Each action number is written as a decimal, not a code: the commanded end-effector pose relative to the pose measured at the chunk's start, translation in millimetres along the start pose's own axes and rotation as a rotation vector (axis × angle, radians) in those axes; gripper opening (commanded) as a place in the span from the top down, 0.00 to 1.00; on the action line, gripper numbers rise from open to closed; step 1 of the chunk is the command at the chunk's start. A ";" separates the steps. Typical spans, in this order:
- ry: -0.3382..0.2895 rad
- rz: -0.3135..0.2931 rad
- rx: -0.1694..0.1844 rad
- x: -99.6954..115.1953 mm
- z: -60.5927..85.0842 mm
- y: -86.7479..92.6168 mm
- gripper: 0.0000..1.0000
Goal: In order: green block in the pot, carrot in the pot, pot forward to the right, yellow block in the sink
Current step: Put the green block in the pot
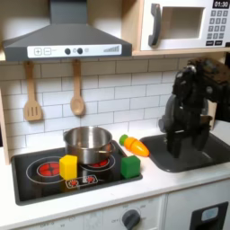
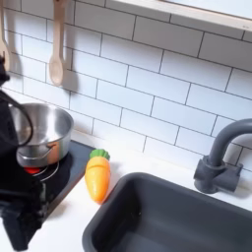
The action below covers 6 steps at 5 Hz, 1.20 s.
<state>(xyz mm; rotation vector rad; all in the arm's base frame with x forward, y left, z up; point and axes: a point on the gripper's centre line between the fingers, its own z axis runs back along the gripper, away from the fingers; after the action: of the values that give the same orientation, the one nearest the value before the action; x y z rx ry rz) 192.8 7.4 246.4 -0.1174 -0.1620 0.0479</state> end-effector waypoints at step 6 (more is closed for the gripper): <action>0.003 0.064 0.108 82.9 -53.5 47.0 0.00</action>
<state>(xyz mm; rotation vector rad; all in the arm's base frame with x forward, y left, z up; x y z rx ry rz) 281.3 55.0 202.6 -0.0128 -0.1588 0.1262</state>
